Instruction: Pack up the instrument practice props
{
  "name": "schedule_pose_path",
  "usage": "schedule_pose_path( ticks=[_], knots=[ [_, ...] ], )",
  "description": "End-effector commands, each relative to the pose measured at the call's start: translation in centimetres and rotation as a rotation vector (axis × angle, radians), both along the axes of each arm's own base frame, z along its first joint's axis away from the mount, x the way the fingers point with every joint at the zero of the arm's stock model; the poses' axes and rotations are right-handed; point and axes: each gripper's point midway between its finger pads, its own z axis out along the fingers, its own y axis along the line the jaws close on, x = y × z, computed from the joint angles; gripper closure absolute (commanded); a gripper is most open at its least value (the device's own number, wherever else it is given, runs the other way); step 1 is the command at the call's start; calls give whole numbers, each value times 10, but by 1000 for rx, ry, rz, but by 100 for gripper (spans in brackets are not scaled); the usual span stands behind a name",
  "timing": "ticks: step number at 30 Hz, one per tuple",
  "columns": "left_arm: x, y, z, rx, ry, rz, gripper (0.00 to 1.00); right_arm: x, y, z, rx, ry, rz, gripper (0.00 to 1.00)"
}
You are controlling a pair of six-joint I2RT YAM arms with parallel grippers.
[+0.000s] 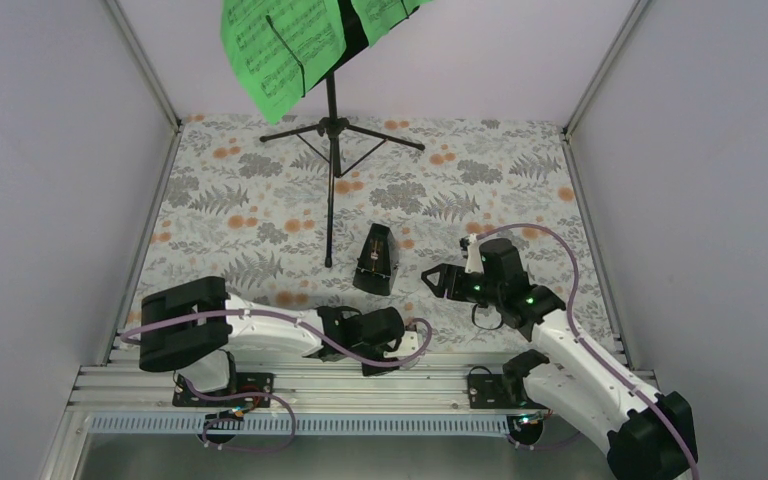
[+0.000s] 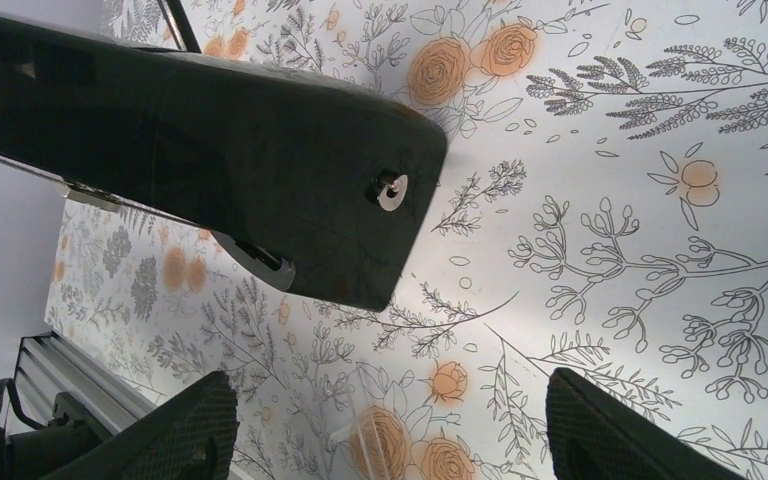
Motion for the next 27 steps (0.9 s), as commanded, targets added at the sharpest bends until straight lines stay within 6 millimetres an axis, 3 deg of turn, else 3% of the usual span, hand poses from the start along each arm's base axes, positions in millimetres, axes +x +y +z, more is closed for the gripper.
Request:
schedule_pose_path(
  ticks=[1, 7, 20, 23, 27],
  knots=[
    [12, -5, 11, -44, -99, 12, 57, -2, 1, 0, 35, 9, -5, 27],
    [9, -5, 4, -32, -86, -6, 62, -1, 3, 1, 52, 12, -7, 27],
    [0, -1, -3, -20, -69, -37, 42, 0, 3, 3, 68, 17, -19, 26],
    [5, 2, -9, 11, -107, -23, 42, 0, 4, 2, 74, 20, -20, 26],
    [7, 3, -14, 24, -134, -16, 49, 0, 5, 0, 80, 29, -19, 26]
  ],
)
